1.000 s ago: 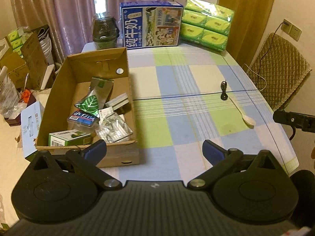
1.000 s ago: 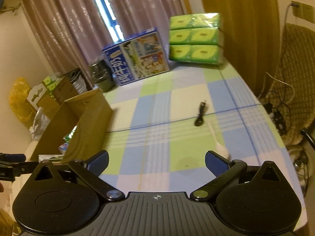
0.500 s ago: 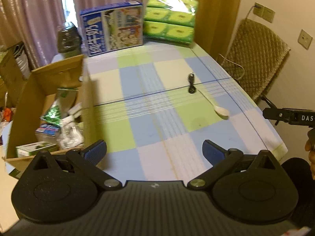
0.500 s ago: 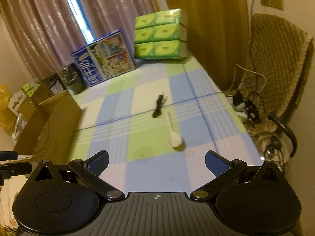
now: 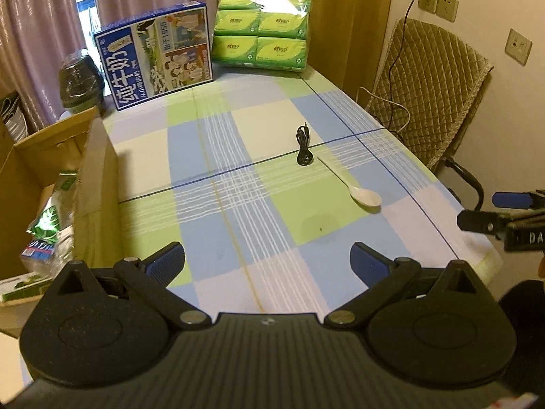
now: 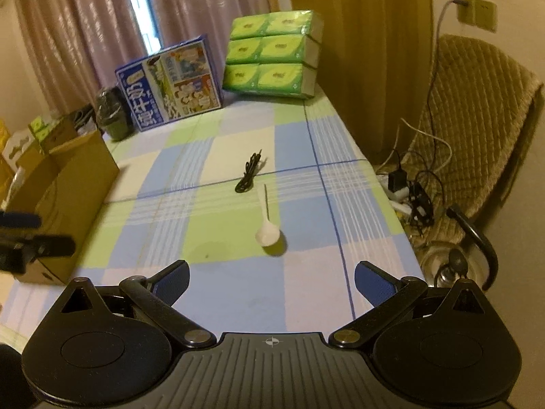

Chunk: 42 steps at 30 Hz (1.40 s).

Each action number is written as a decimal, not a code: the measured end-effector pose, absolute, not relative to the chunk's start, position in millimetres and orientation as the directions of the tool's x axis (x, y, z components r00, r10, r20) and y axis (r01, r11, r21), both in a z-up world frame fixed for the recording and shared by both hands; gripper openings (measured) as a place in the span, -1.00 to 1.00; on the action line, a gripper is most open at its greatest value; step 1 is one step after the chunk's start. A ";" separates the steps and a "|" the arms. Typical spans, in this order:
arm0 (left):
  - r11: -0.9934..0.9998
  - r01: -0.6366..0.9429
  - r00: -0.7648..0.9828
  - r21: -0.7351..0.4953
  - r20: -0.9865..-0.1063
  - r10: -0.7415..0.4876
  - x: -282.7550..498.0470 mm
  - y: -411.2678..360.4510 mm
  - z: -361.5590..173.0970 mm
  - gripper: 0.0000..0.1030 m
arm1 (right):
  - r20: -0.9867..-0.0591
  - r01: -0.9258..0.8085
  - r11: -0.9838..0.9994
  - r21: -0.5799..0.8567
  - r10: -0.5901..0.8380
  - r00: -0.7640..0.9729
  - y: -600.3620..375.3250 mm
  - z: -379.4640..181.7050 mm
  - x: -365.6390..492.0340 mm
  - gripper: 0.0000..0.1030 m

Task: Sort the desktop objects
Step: 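Move both tools over the table toward the black cable and white spoon, then grasp the white plastic spoon by its bowl with the right gripper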

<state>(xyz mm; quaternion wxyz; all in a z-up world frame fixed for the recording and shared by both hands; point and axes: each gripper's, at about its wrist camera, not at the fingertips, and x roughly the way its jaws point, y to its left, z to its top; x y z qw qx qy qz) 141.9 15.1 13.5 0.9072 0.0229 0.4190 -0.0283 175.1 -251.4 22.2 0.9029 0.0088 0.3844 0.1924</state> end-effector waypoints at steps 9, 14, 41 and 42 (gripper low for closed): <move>0.996 0.088 0.646 -0.035 -0.758 -0.084 187.8 8.5 -26.7 0.95 | -0.681 -0.402 0.908 0.114 0.366 0.634 -234.4 -15.7 213.6 0.86; 0.996 0.089 0.667 -0.016 -0.741 -0.072 210.4 9.3 -49.0 0.95 | -0.674 -0.455 0.887 0.080 0.385 0.630 -221.1 -39.9 238.4 0.66; 0.993 0.095 0.650 -0.077 -0.751 -0.120 270.8 21.1 -102.7 0.97 | -0.745 -0.474 0.880 0.015 0.326 0.582 -191.0 -96.5 296.8 -0.22; 0.992 0.093 0.647 -0.081 -0.753 -0.122 271.1 21.2 -103.4 0.97 | -0.744 -0.473 0.881 0.015 0.326 0.583 -191.6 -96.4 297.0 -0.25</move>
